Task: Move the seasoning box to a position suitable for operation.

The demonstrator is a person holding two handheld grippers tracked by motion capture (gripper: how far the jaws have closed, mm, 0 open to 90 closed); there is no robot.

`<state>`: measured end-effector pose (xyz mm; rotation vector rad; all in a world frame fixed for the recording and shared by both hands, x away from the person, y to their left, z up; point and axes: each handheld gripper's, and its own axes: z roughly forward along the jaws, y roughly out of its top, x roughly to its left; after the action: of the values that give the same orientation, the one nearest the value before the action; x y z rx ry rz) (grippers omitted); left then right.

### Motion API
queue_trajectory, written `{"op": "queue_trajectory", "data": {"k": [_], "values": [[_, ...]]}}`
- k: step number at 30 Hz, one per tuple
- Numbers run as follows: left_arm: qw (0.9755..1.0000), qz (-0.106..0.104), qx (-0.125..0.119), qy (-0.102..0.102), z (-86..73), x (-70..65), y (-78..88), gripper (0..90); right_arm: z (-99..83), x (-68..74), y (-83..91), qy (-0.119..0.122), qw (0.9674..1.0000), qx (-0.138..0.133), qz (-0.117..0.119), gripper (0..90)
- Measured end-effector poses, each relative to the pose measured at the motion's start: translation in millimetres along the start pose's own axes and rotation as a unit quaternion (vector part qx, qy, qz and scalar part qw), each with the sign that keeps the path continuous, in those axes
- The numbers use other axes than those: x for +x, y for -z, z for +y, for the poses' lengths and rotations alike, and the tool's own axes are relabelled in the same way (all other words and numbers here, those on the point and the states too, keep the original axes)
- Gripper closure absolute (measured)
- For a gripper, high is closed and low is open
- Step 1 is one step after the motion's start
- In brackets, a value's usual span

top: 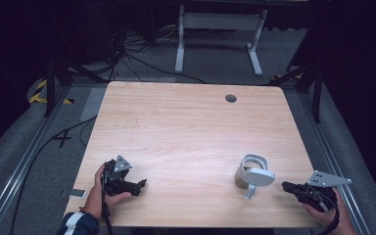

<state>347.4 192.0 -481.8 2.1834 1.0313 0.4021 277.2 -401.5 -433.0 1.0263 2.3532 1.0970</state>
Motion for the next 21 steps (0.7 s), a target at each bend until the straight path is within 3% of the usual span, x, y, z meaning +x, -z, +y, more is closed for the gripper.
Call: {"op": "queue_trajectory", "data": {"k": [8, 21], "values": [[1.0, 0.0, 0.0, 0.0, 0.0, 0.0, 0.0, 1.8, 14.9, 14.6, 10.5, 0.02, 0.9991, -0.033, 0.016, 89.7], [1.0, -0.001, 0.0, 0.0, 0.0, 0.0, 0.0, 1.9, 38.4, 33.5, 23.4, 0.054, 0.9961, -0.062, 0.033, 90.0]]}}
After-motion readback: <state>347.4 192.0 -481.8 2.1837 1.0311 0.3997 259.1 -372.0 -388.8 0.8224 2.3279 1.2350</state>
